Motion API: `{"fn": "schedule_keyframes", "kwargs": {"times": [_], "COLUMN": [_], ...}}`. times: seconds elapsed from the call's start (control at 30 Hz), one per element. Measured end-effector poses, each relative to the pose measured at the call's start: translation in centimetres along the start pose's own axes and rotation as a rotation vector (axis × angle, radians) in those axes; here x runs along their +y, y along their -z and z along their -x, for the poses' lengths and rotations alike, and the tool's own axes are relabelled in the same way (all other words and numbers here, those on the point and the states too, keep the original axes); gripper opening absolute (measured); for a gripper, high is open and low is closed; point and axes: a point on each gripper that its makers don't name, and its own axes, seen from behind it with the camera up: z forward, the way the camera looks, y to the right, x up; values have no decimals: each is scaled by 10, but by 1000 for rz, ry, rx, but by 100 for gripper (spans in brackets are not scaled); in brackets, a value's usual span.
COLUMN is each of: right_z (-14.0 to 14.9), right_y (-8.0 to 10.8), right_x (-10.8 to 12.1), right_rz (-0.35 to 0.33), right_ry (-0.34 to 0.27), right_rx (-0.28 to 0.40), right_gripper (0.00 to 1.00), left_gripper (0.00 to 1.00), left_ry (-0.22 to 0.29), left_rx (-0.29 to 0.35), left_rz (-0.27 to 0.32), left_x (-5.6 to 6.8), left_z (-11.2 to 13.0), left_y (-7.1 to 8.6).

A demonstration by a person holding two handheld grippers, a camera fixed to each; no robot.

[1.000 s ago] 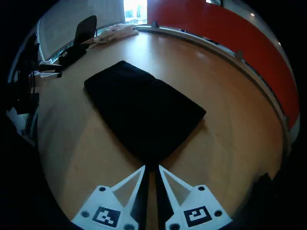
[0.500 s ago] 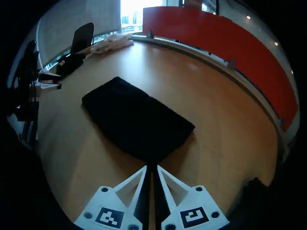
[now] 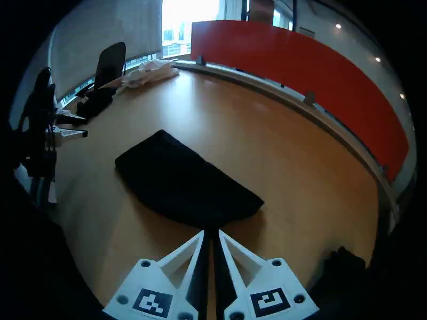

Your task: Fold towel

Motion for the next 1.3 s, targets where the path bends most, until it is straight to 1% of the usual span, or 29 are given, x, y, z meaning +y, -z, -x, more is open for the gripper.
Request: {"fn": "schedule_keyframes", "kwargs": {"times": [0.3,0.67,0.97,1.3], "right_z": [-6,-28,-62,-95], "right_y": [16,14,3,-10], "right_x": [10,3,-17,-49], "right_rz": [19,1,-46,-124], "right_ry": [21,56,113,183], "right_rx": [12,40,75,101], "right_gripper": [4,4,4,4], "left_gripper": [94,94,94,94], "left_ry": [-4,-10,-5,7], "left_rx": [0,0,0,2], "left_rz": [10,9,-1,-3], "left_x": [3,5,4,4], "left_z": [-1,0,5,7], "left_y": [0,4,11,19]}}
